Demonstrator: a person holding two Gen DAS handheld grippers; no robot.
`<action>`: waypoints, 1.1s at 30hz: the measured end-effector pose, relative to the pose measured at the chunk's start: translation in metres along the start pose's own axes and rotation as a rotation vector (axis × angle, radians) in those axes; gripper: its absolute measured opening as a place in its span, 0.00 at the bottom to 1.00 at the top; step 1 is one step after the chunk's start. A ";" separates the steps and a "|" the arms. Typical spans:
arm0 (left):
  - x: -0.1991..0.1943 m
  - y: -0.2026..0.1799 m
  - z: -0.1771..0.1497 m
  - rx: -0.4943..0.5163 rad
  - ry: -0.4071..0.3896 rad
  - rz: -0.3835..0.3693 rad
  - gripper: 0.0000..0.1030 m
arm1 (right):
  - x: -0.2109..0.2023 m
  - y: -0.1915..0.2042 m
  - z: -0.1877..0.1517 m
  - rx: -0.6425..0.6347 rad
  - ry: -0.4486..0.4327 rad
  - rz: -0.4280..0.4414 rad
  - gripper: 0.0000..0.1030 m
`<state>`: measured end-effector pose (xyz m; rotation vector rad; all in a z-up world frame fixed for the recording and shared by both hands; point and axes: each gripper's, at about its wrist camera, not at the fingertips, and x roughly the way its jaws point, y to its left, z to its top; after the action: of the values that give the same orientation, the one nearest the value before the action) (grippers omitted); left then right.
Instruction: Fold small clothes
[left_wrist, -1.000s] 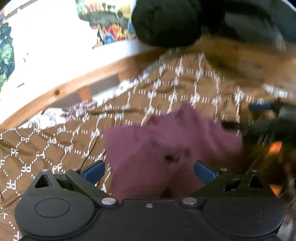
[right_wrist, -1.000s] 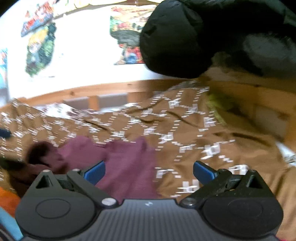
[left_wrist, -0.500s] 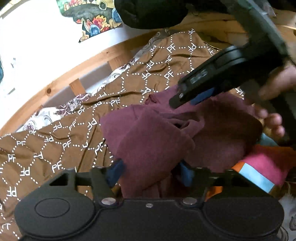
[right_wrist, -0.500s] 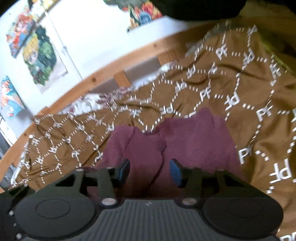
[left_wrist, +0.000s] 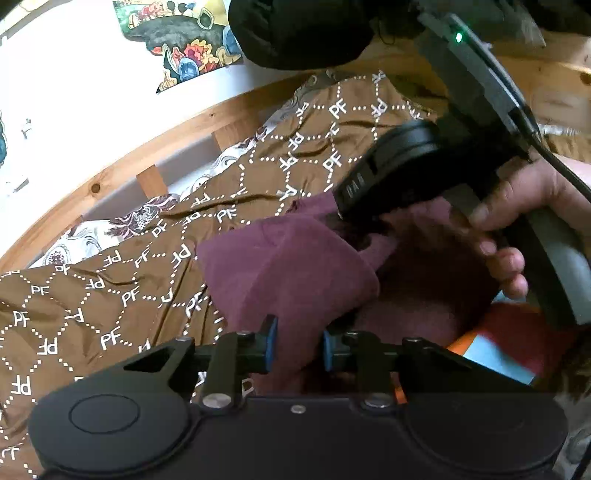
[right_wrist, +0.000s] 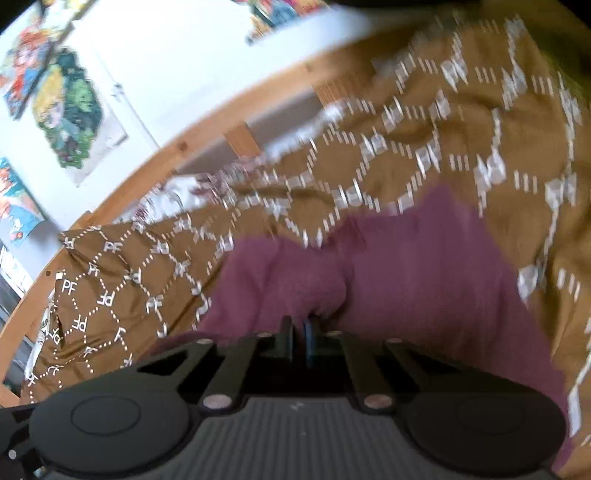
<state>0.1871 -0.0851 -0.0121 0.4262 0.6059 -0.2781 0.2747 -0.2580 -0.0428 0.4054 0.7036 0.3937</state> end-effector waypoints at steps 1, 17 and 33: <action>-0.001 -0.001 0.002 -0.008 -0.006 -0.009 0.24 | -0.005 0.003 0.006 -0.026 -0.023 -0.002 0.06; 0.001 -0.067 0.022 0.110 -0.076 -0.153 0.23 | -0.078 -0.033 0.022 -0.217 -0.153 -0.144 0.06; -0.001 -0.054 0.018 0.003 -0.060 -0.241 0.37 | -0.067 -0.071 -0.021 -0.126 -0.117 -0.175 0.06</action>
<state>0.1750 -0.1410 -0.0150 0.3461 0.5981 -0.5204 0.2282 -0.3457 -0.0559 0.2437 0.5915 0.2451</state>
